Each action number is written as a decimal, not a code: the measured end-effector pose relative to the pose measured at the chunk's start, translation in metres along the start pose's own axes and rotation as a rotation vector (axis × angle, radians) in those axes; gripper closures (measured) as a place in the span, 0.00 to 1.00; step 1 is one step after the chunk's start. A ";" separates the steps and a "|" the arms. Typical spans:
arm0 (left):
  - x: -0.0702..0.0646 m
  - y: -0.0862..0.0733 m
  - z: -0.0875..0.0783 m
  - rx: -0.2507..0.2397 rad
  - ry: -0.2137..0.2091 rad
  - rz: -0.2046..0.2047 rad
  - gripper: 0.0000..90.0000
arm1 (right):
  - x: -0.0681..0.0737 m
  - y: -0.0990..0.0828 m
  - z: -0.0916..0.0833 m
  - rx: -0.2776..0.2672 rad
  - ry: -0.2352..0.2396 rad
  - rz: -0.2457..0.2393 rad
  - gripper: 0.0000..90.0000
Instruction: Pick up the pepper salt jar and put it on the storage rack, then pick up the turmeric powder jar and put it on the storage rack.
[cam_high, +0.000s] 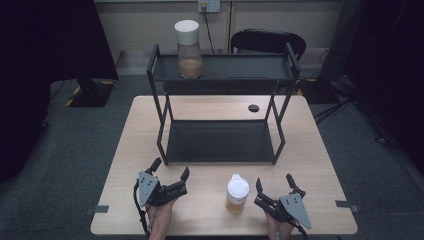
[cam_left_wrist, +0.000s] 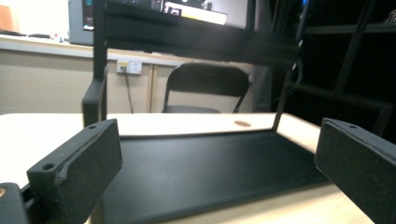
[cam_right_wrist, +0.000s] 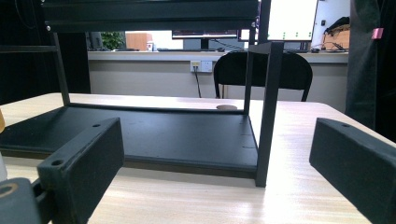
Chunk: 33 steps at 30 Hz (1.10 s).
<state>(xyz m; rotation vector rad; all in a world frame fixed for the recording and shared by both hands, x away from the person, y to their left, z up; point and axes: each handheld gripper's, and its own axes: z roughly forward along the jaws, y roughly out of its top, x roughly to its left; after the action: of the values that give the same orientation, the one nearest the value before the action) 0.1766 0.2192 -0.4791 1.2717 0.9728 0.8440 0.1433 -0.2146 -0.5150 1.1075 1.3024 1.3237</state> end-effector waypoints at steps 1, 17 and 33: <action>0.000 -0.004 -0.001 -0.004 0.003 0.005 0.00 | 0.000 0.000 0.000 0.000 0.000 0.000 0.02; -0.006 -0.036 -0.002 0.024 0.059 0.086 0.00 | 0.000 0.000 0.000 0.000 -0.002 0.000 0.02; -0.011 -0.039 -0.003 0.008 0.072 0.112 0.01 | 0.000 0.000 0.000 0.001 0.001 -0.004 0.01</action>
<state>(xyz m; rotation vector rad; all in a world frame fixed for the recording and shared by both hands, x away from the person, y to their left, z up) 0.1691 0.2053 -0.5166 1.3194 0.9695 0.9800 0.1432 -0.2147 -0.5147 1.1047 1.3055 1.3214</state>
